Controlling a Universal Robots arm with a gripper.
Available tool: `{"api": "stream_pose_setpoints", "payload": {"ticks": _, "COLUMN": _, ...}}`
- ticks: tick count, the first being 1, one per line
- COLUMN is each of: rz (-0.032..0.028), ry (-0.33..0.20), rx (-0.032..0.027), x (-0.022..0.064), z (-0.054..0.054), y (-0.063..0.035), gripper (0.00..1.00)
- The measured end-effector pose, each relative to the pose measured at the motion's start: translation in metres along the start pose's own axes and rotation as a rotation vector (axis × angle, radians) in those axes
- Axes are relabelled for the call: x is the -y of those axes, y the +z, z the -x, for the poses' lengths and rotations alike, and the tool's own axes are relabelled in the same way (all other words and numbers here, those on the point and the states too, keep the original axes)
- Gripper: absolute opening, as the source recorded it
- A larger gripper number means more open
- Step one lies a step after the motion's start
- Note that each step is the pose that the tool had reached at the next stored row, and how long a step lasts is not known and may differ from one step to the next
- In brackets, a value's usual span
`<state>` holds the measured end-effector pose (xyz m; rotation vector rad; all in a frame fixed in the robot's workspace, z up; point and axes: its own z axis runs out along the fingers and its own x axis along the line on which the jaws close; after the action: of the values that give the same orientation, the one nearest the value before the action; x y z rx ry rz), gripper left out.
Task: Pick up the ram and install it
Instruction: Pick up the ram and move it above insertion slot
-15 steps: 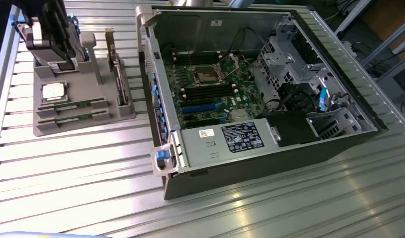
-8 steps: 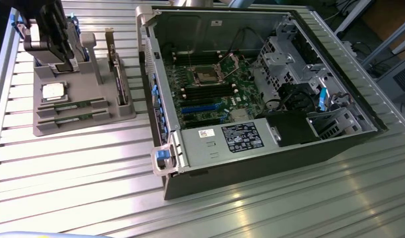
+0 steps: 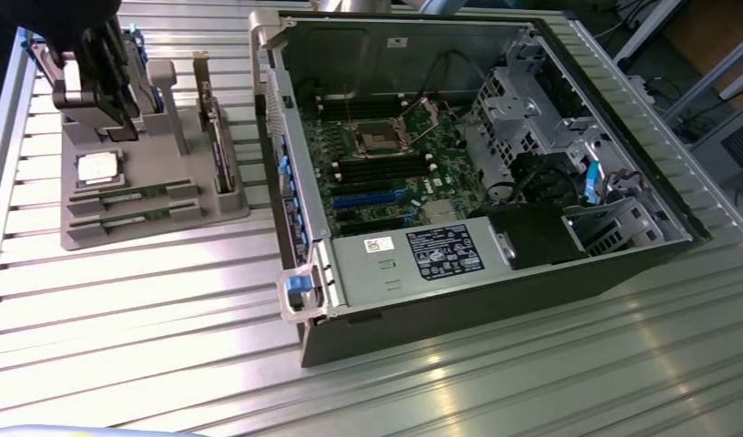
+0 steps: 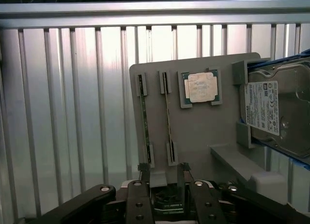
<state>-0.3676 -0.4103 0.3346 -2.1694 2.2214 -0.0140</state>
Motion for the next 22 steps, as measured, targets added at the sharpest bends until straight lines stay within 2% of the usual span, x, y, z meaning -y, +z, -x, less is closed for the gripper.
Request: {"api": "stream_pose_setpoints", "payload": {"ticks": 22, "rz": -0.0001, "ry": 0.0, "rx": -0.0029, "x": -0.0008, "z": 0.0, "y": 0.0223, "gripper": 0.36}}
